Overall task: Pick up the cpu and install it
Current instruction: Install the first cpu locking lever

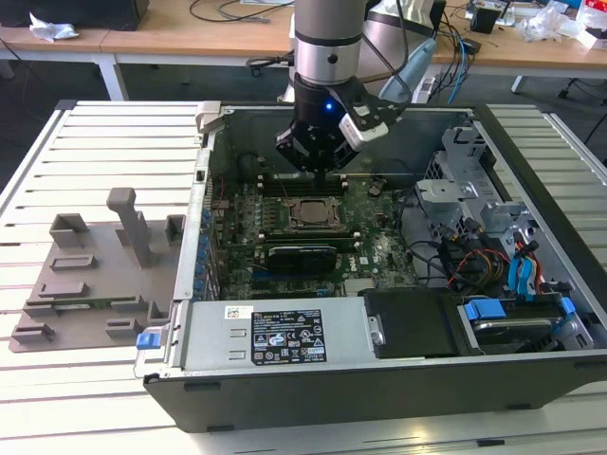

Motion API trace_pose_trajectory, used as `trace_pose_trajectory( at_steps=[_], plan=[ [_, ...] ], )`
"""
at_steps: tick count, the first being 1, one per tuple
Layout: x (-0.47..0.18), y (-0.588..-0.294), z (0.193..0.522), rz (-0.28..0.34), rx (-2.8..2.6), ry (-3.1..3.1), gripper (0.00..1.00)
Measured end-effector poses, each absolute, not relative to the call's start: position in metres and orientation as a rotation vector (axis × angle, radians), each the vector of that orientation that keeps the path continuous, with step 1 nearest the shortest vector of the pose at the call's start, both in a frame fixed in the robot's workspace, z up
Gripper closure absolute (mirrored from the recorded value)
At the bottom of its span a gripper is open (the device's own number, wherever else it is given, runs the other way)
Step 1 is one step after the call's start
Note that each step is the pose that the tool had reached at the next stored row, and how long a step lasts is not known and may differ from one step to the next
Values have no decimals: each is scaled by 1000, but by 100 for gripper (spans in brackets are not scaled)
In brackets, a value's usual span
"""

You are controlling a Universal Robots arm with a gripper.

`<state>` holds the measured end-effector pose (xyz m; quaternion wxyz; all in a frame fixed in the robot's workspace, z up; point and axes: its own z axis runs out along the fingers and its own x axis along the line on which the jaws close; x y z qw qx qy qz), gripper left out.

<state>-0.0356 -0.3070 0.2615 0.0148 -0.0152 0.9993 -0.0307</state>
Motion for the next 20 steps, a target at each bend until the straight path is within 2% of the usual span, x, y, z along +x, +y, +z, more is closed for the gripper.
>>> trace_pose_trajectory(
  at_steps=[9,20],
  plan=[
    [-36,-307,263,-101,-40,3110,89],
    [-36,-307,280,-125,-40,3110,89]
  ],
)
